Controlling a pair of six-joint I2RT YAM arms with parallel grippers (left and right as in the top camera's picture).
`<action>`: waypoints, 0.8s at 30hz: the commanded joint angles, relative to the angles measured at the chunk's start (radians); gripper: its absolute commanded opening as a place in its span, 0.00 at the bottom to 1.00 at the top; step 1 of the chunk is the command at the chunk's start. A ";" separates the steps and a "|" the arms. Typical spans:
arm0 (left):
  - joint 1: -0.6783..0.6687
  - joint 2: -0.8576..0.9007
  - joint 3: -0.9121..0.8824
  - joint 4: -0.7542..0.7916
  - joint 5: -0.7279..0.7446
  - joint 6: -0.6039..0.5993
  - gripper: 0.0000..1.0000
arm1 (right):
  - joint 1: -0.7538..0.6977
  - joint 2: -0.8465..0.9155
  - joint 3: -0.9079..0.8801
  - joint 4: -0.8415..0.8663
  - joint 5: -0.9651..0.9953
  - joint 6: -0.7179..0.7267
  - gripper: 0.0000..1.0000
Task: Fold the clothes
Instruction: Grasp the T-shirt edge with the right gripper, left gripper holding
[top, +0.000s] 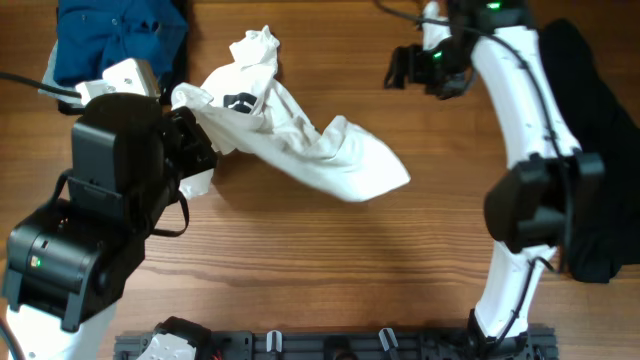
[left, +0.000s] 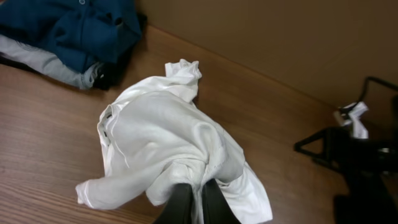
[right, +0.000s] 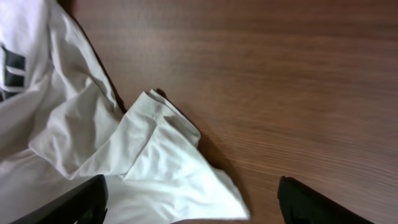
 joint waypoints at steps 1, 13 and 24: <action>0.004 0.022 0.006 0.008 -0.027 0.029 0.04 | 0.051 0.078 0.001 -0.034 -0.037 0.004 0.82; 0.004 0.137 0.005 -0.058 -0.079 -0.010 0.04 | 0.127 -0.034 -0.077 -0.137 0.060 0.020 0.75; 0.004 0.241 0.003 -0.097 -0.075 -0.037 0.04 | 0.158 -0.377 -0.091 -0.172 0.243 0.143 0.76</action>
